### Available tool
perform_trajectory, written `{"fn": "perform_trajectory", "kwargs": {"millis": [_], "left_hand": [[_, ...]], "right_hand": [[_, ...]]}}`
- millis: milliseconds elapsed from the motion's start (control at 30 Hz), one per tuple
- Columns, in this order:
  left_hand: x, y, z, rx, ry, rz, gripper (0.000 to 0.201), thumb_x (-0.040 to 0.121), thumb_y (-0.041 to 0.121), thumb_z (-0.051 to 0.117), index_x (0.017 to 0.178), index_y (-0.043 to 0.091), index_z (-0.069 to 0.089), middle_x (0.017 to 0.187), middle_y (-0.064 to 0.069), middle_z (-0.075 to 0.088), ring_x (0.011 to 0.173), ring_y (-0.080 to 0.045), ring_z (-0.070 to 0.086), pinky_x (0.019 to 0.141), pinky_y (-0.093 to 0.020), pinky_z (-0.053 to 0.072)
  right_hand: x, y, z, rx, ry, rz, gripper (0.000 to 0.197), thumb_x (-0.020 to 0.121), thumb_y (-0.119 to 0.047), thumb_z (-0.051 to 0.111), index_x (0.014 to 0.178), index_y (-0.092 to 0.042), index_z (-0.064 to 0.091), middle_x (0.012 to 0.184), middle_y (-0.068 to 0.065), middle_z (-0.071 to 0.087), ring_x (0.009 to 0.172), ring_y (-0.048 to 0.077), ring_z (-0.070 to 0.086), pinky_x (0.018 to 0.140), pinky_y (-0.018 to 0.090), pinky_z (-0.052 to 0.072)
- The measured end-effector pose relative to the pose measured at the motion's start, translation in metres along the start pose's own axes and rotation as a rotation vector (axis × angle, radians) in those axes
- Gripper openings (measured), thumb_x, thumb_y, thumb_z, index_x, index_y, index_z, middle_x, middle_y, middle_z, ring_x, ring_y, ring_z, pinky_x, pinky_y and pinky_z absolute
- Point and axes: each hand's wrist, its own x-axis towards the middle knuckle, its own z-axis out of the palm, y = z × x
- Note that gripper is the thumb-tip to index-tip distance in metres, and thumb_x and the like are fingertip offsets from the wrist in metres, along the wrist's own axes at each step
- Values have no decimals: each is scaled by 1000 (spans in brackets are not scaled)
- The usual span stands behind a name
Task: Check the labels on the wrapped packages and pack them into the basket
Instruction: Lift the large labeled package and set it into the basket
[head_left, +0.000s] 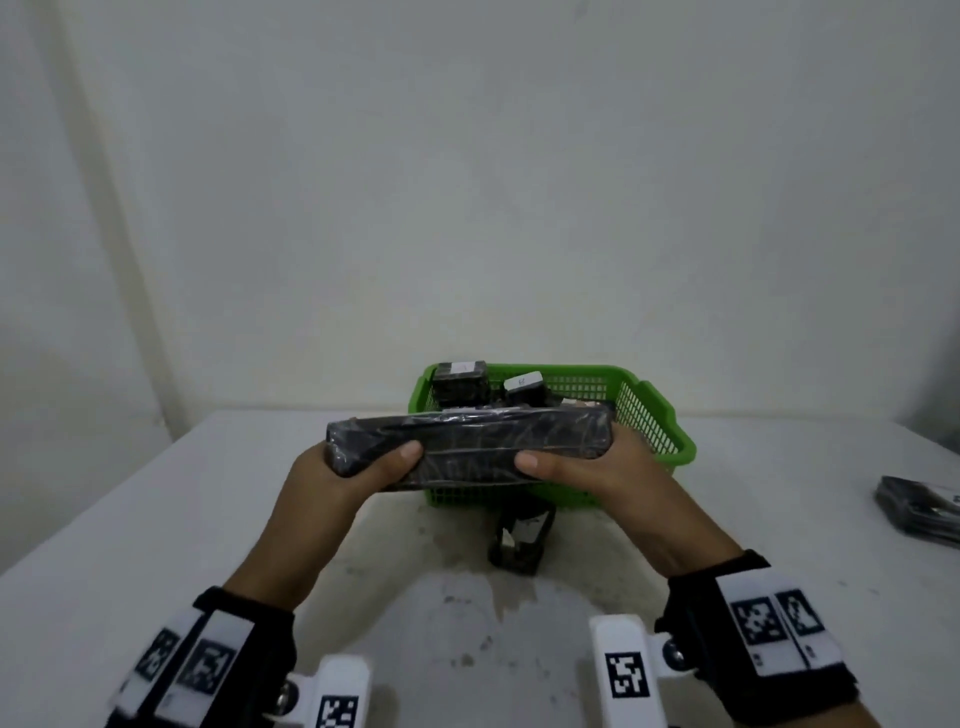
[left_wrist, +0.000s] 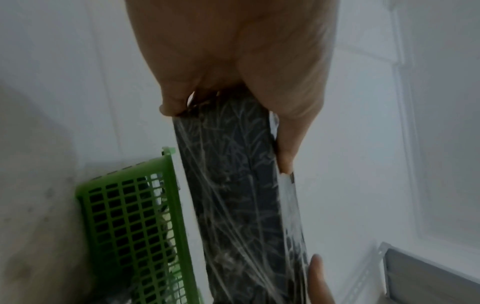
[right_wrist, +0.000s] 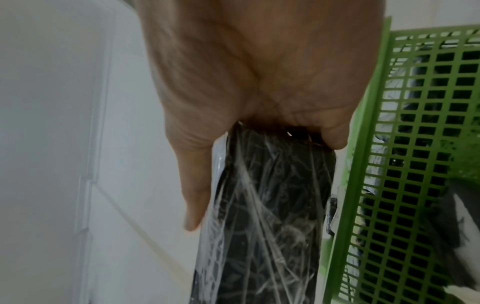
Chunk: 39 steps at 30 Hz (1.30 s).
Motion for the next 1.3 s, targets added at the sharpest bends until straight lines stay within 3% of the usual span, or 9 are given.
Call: {"fn": "perform_trajectory", "kwargs": {"millis": [100, 233, 400, 533, 633, 767, 900, 1167, 1300], "left_hand": [[-5, -5, 0, 19, -101, -22, 43, 87, 34, 75, 123, 13, 70, 121, -1, 74, 114, -16, 69, 97, -26, 55], [-9, -6, 10, 71, -18, 3, 40, 80, 29, 75, 118, 16, 72, 111, 5, 77, 105, -10, 72, 85, -16, 56], [-14, -12, 17, 109, -65, 1, 44, 83, 42, 76, 121, 20, 71, 115, 8, 75, 109, -8, 70, 92, -24, 54], [-13, -15, 18, 87, -25, -8, 39, 84, 37, 73, 117, 17, 73, 110, 7, 77, 103, -6, 72, 80, -12, 53], [-14, -16, 12, 20, -98, -61, 54, 83, 53, 73, 123, 17, 70, 119, 0, 74, 115, -15, 68, 95, -26, 51], [-15, -14, 13, 61, -20, -23, 36, 82, 36, 71, 113, 19, 74, 105, 7, 78, 101, -6, 72, 77, -11, 54], [-16, -17, 10, 55, -69, -25, 49, 82, 54, 72, 117, 20, 72, 113, 3, 76, 108, -8, 71, 85, -14, 54], [-14, -15, 7, 18, -73, -20, 49, 83, 45, 62, 118, 13, 70, 114, -1, 76, 108, -12, 71, 85, -17, 54], [-14, -15, 7, 64, -23, 59, 43, 85, 26, 72, 121, 4, 68, 114, 1, 74, 109, -17, 70, 86, -21, 57]], "right_hand": [[-3, 7, -5, -15, 37, -30, 63, 67, -34, 95, 123, -16, 73, 117, -2, 79, 111, 17, 75, 104, 44, 55], [-7, 9, -11, 12, 30, -22, 61, 68, -41, 91, 121, -15, 75, 116, -1, 79, 112, 18, 74, 106, 45, 54], [-7, 12, -13, 46, 153, -58, 55, 66, -49, 86, 109, -15, 81, 108, 0, 82, 105, 18, 77, 104, 45, 56], [-10, 13, -17, 6, 29, -39, 55, 68, -42, 87, 116, -15, 78, 115, -1, 80, 112, 17, 74, 108, 45, 53], [-10, 18, -17, -50, -3, -40, 56, 70, -33, 94, 120, -15, 76, 117, 0, 79, 113, 18, 74, 106, 46, 54], [-10, 17, -13, -55, -10, -65, 56, 70, -34, 91, 120, -13, 76, 116, 0, 80, 112, 17, 74, 107, 44, 54], [-12, 15, -10, -36, 18, -61, 43, 81, -38, 85, 117, -15, 78, 114, -1, 80, 111, 15, 75, 108, 44, 53], [-10, 22, -15, -85, -70, -46, 62, 76, -33, 93, 130, -15, 69, 125, -1, 76, 120, 17, 71, 110, 45, 52], [-9, 22, -18, -58, -79, -32, 74, 73, -27, 95, 138, -13, 63, 128, 0, 75, 122, 17, 70, 111, 45, 51]]}}
